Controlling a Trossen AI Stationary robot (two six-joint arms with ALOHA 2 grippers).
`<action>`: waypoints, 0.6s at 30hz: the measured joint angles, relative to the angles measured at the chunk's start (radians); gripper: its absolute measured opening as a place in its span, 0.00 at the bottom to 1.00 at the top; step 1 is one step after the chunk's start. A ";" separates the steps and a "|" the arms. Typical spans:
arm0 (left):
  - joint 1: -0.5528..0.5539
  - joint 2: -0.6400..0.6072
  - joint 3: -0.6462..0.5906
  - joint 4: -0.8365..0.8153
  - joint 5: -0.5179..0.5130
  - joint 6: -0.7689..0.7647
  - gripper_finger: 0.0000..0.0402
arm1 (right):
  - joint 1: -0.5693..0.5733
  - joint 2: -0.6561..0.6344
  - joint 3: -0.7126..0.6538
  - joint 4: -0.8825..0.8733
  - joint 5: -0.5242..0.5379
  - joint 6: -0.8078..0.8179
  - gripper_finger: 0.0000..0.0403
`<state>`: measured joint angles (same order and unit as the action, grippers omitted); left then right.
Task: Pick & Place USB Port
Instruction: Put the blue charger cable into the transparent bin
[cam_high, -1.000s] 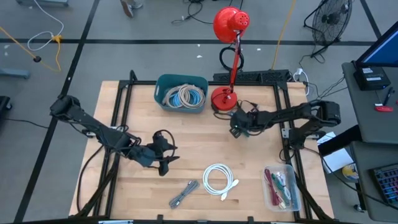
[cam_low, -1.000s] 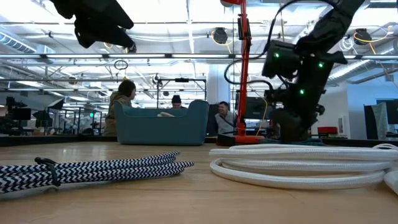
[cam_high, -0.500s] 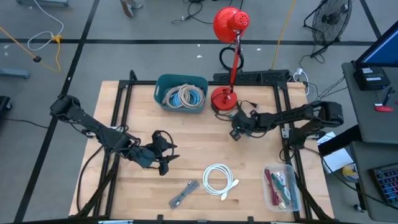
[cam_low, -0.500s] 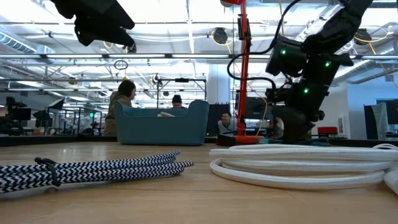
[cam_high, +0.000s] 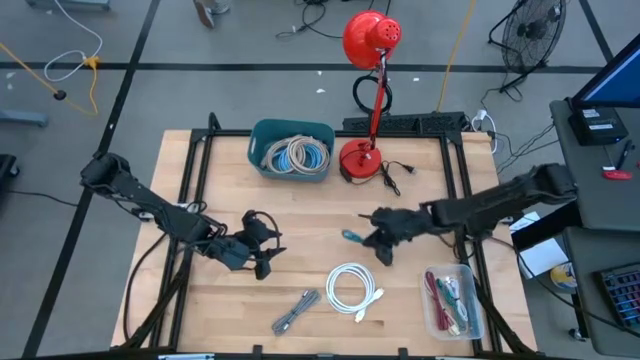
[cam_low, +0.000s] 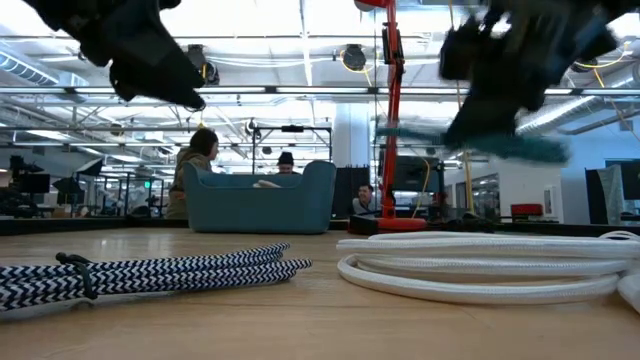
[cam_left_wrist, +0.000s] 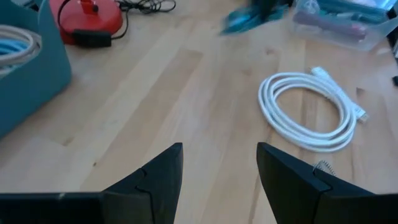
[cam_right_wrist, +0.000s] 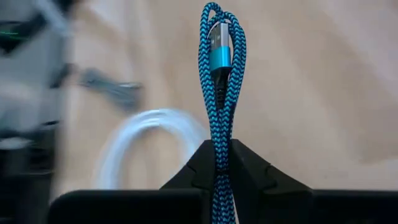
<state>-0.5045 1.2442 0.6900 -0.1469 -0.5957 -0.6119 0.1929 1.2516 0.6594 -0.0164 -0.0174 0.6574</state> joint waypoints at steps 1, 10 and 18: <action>0.000 0.000 -0.006 0.001 0.004 -0.006 0.52 | 0.036 -0.017 0.001 0.003 -0.004 0.036 0.04; 0.000 0.000 -0.051 0.009 0.003 -0.029 0.52 | 0.475 -0.106 0.001 0.019 0.049 0.490 0.04; 0.000 0.000 -0.059 0.025 0.001 -0.021 0.52 | 0.818 -0.109 0.138 -0.150 0.492 0.868 0.04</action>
<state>-0.5045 1.2442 0.6312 -0.1219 -0.5948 -0.6330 1.0109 1.1429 0.7974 -0.1662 0.4743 1.5253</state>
